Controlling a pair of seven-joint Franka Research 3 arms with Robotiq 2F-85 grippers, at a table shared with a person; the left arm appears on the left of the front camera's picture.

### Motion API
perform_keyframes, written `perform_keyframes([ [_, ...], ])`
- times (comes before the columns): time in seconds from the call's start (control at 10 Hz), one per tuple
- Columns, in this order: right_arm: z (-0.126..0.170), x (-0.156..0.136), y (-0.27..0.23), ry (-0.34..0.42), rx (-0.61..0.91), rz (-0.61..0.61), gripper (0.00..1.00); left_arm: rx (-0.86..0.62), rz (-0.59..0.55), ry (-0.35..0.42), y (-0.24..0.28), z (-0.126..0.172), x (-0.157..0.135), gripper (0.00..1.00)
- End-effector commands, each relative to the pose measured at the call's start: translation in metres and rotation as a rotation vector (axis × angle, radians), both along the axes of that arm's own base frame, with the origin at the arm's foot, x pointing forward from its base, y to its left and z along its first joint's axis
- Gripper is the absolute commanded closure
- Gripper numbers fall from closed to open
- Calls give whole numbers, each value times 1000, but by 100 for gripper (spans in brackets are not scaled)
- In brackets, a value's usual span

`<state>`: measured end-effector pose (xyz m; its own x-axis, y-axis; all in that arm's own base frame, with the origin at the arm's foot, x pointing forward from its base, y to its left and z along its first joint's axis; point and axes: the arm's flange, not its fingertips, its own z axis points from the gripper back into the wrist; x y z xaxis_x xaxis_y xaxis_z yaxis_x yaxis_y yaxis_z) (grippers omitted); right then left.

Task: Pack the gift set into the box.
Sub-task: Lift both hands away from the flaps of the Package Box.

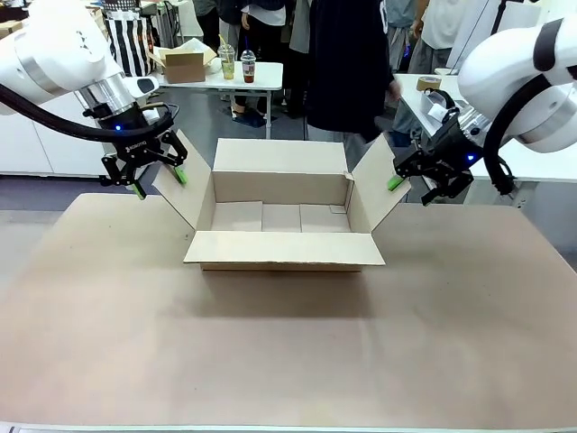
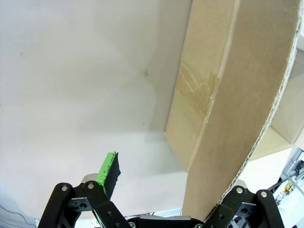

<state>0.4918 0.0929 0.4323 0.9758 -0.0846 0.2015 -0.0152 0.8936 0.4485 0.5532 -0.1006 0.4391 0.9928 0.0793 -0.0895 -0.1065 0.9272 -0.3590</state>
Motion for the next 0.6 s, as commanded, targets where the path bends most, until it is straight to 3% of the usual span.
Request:
perform_keyframes([
  [0.0,4,2,0,-4,-16,-13,0,10,-4,-5,1,2,-2,0],
  [0.5,4,2,0,-4,-16,-13,0,10,-4,-5,1,2,-2,0],
])
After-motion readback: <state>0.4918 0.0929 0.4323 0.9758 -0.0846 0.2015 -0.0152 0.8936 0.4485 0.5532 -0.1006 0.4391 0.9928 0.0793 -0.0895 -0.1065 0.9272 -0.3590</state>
